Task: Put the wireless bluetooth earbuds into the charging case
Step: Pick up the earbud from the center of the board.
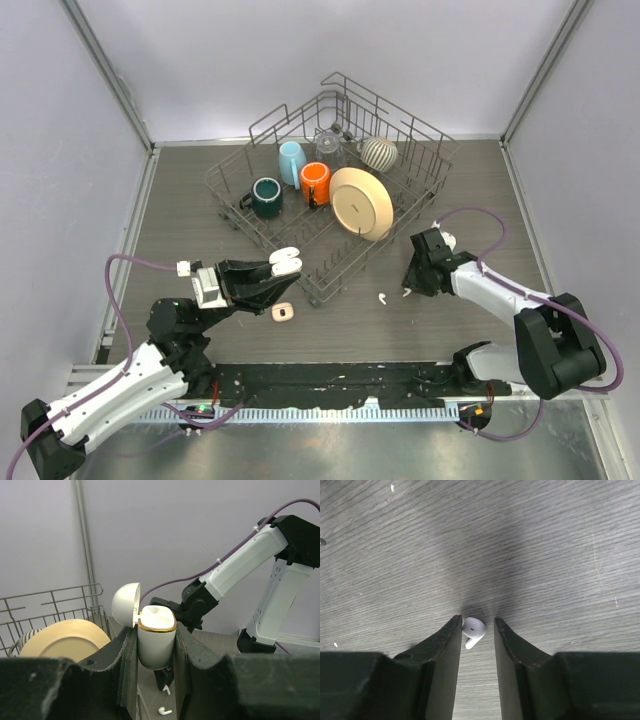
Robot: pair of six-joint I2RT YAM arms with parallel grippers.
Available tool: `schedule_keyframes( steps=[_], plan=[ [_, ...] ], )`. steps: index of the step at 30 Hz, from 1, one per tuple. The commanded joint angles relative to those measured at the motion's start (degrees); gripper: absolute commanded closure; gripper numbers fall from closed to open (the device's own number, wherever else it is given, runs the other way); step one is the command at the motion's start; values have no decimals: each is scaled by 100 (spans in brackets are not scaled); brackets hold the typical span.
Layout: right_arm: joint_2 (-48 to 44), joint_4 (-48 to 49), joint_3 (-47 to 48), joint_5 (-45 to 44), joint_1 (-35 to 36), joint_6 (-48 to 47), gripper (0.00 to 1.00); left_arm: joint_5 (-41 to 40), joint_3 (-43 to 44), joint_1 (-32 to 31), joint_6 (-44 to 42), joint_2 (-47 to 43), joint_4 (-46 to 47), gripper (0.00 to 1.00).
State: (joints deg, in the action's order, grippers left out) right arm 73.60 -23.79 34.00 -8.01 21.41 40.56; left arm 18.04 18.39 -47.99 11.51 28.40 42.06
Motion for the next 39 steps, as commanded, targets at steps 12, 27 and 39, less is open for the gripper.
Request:
schedule_keyframes(
  steps=[12, 27, 39],
  plan=[
    [216, -196, 72, -297, 223, -48, 59, -38, 121, 0, -61, -45, 109, 100],
    [374, -266, 151, -473, 417, 84, 73, -55, 112, 0, -70, -80, 83, 100],
    [225, -381, 256, -517, 513, 5, 89, -108, 85, 0, -70, -168, 21, 100]
  ],
)
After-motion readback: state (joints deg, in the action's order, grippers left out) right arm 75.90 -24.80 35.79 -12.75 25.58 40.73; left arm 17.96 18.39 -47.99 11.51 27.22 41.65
